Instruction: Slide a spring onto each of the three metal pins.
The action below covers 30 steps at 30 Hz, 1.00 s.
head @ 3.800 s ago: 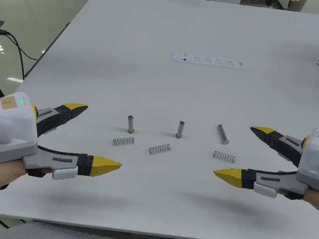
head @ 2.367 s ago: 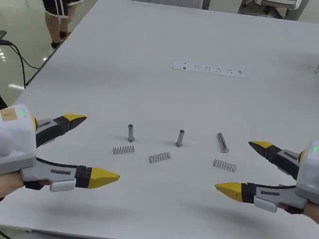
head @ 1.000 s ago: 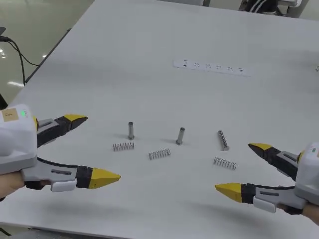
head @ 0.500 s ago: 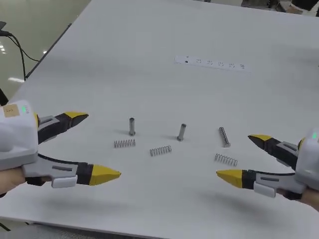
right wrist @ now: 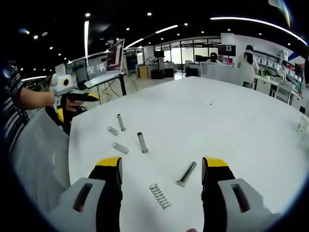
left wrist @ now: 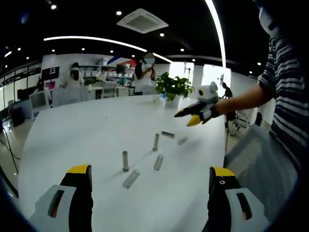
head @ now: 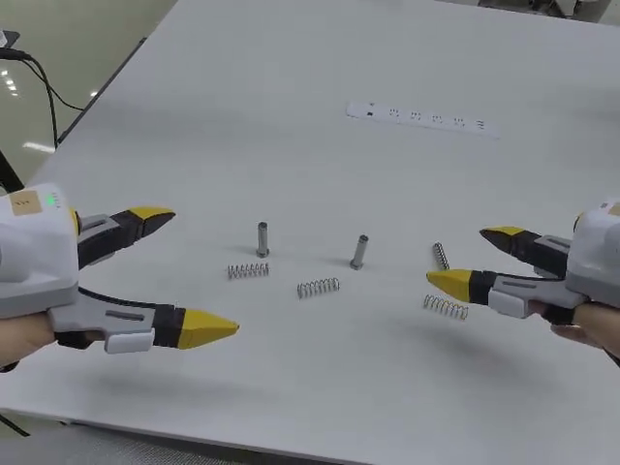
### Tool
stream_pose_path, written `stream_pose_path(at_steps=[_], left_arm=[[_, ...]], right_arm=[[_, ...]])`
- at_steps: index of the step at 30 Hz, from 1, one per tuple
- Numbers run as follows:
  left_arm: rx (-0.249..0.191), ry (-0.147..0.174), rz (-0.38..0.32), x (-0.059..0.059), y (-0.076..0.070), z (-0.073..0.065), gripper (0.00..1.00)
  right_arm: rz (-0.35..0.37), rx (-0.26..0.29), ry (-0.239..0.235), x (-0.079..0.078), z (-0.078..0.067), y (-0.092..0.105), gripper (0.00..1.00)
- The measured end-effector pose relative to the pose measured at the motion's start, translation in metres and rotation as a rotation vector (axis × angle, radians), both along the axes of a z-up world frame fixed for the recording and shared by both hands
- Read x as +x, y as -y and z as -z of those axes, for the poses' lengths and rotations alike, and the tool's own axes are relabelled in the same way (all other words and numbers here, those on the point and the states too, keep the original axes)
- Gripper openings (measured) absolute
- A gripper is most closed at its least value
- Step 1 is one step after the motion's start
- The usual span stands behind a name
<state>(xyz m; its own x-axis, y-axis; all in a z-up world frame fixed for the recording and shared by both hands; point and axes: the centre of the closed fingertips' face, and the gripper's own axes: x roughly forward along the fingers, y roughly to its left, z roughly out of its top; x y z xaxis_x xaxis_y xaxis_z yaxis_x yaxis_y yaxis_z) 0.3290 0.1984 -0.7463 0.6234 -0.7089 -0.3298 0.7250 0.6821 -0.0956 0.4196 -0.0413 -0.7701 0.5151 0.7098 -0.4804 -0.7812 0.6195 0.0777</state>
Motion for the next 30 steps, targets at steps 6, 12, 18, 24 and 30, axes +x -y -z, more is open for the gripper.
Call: stream_pose_path(at_steps=[6, 12, 18, 24, 30], left_arm=[[-0.003, -0.001, -0.001, 0.0, 0.001, 0.0, 0.98], [-0.004, -0.004, 0.0, 0.0, 0.003, 0.001, 0.98], [-0.004, -0.002, 0.005, 0.0, 0.004, 0.001, 0.98], [-0.003, -0.005, 0.007, 0.0, 0.004, 0.001, 0.98], [0.0, -0.008, 0.005, 0.0, 0.001, 0.002, 0.98]], right_arm=[[0.017, -0.044, -0.051, 0.012, 0.009, 0.004, 0.58], [0.055, -0.044, -0.131, 0.023, 0.017, 0.006, 0.49], [0.099, -0.06, -0.202, 0.032, 0.029, 0.008, 0.4], [0.163, -0.058, -0.277, 0.041, 0.044, 0.009, 0.33], [0.241, -0.053, -0.344, 0.05, 0.056, 0.011, 0.26]])
